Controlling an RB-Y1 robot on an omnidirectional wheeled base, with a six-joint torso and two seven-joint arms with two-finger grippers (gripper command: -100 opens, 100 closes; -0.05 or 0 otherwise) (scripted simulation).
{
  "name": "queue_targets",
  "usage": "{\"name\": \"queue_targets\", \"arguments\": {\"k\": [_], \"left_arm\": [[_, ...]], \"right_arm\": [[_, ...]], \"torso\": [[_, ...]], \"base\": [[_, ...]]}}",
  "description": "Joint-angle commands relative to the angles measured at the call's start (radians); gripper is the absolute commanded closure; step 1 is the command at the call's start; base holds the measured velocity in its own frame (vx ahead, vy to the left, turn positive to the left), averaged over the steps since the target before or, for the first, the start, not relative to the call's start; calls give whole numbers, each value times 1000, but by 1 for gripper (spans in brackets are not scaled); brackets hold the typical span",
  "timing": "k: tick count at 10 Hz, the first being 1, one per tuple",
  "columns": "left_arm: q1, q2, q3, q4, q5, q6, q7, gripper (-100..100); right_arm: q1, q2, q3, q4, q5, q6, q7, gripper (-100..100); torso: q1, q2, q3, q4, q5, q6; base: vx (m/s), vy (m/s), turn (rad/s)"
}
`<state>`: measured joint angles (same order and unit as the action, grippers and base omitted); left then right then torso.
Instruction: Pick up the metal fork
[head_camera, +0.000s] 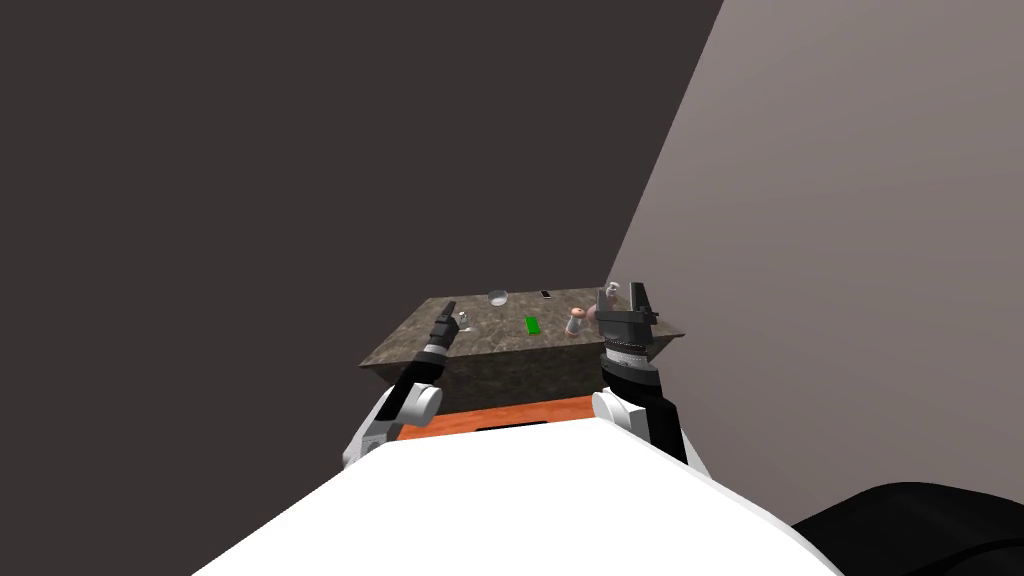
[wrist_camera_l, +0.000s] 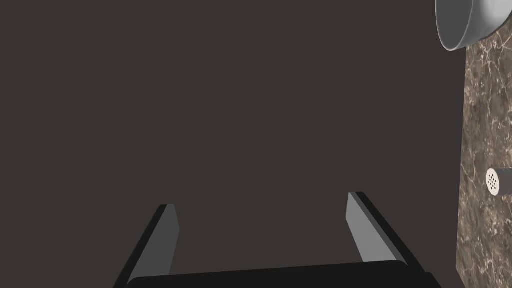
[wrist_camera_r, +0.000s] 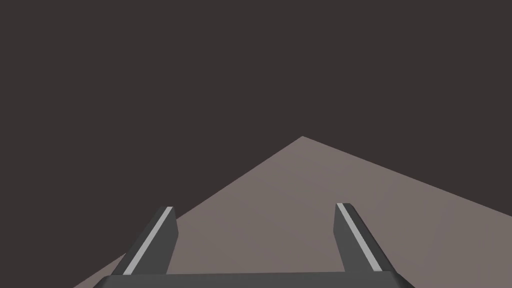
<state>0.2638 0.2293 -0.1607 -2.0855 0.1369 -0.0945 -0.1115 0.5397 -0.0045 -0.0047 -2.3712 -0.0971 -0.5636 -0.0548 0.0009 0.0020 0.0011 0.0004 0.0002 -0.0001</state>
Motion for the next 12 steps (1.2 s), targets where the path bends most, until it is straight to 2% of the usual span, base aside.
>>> {"name": "queue_targets", "arguments": {"k": [1, 2, 3, 4, 5, 6, 7, 8, 9, 10, 12], "left_arm": [[-18, 11, -6, 3, 1, 37, 4, -100], [-56, 29, -21, 18, 3, 74, 11, -100], [-56, 29, -21, 18, 3, 88, 11, -100], [-94, 48, -36, 35, 5, 127, 18, -100], [-94, 48, -36, 35, 5, 141, 18, -100], [-134, 66, -50, 52, 7, 171, 26, -100], [-134, 66, -50, 52, 7, 196, 26, -100], [-170, 84, -63, 70, 10, 225, 33, -100], [-173, 84, -63, 70, 10, 252, 33, -100], [-212, 101, -74, 90, 13, 279, 39, -100], [-212, 101, -74, 90, 13, 310, 39, -100]], "right_arm": [[0, 0, 0, 0, 0, 0, 0, 0], [0, 0, 0, 0, 0, 0, 0, 0], [0, 0, 0, 0, 0, 0, 0, 0], [0, 0, 0, 0, 0, 0, 0, 0], [0, 0, 0, 0, 0, 0, 0, 0], [0, 0, 0, 0, 0, 0, 0, 0], [0, 0, 0, 0, 0, 0, 0, 0], [0, 0, 0, 0, 0, 0, 0, 0], [0, 0, 0, 0, 0, 0, 0, 0], [0, 0, 0, 0, 0, 0, 0, 0], [0, 0, 0, 0, 0, 0, 0, 0]], "torso": [[0, 0, 0, 0, 0, 0], [0, 0, 0, 0, 0, 0], [0, 0, 0, 0, 0, 0], [0, 0, 0, 0, 0, 0], [0, 0, 0, 0, 0, 0], [-1, 0, 0, 0, 0, 0], [0, 0, 0, 0, 0, 0], [0, -1, 0, 0, 0, 0], [0, 0, 0, 0, 0, 0], [-1, 0, 0, 0, 0, 0], [-1, -1, 0, 0, 0, 0]], "base": [[-25, 11, 30], [-29, 14, 73], [-29, 8, 31], [-33, 10, 65], [-28, 8, 43], [-30, 13, 77], [-23, 12, 33], [-33, 13, 76], [-26, 7, 31], [-26, 6, 60], [-14, 6, 15]]}}
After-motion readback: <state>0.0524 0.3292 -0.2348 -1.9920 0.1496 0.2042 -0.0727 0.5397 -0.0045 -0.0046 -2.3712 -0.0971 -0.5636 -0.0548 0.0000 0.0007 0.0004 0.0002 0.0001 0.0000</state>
